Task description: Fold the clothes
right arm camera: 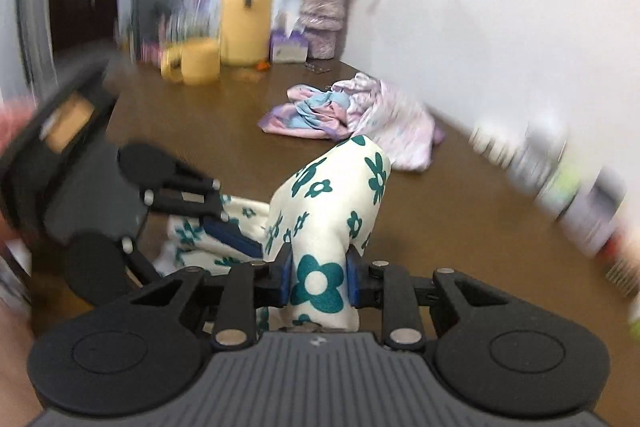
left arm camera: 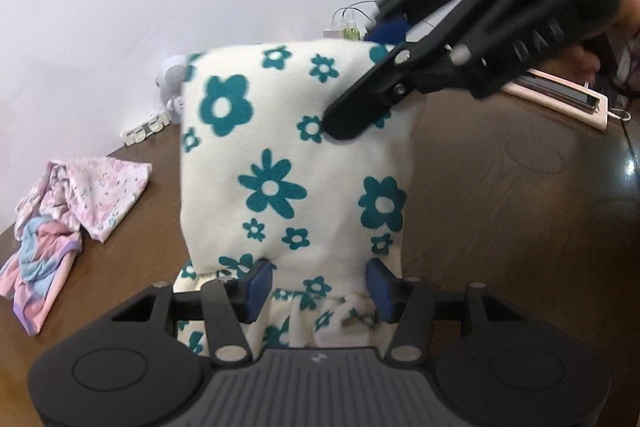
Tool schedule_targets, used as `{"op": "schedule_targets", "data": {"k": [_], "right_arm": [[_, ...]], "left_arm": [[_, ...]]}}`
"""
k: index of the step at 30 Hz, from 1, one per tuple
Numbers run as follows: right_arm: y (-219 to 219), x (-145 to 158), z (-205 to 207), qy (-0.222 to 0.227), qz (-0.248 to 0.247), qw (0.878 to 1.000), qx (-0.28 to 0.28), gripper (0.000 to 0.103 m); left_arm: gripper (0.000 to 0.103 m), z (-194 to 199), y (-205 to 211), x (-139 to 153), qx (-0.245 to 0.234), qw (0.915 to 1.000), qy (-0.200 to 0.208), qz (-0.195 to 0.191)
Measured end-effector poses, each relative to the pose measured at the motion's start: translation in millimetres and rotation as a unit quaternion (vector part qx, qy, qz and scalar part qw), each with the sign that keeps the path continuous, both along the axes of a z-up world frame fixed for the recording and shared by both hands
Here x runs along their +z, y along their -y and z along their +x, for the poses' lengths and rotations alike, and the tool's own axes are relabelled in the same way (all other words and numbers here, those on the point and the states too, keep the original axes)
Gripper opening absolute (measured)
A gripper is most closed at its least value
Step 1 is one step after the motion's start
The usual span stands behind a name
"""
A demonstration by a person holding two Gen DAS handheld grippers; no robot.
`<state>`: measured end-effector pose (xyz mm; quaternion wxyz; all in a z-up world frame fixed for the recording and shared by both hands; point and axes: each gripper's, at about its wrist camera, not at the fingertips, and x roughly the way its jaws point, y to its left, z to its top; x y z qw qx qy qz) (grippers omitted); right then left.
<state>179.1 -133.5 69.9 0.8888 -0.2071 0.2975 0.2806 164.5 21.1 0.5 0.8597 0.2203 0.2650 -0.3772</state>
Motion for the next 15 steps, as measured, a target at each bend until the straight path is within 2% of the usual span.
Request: {"op": "schedule_targets", "data": {"k": [2, 5, 7, 10, 15], "right_arm": [[-19, 5, -9, 0.03, -0.065, 0.997, 0.018, 0.025], [-39, 2, -13, 0.047, -0.12, 0.991, 0.035, 0.025], [-52, -2, -14, 0.055, -0.14, 0.988, 0.041, 0.025], [-66, -5, -17, 0.061, -0.149, 0.986, 0.046, 0.025], [-82, -9, -22, 0.056, -0.146, 0.986, 0.055, 0.026]], "left_arm": [[0.053, -5, -9, 5, 0.006, 1.0, 0.001, 0.001], [0.053, -10, -29, 9, 0.033, 0.9994, 0.002, 0.001], [0.053, -13, -43, 10, 0.056, 0.9984, -0.004, -0.004], [0.053, -13, -58, 7, 0.078, 0.9968, -0.014, -0.01], [0.053, -14, -69, -2, 0.082, 0.996, -0.03, -0.022]]}}
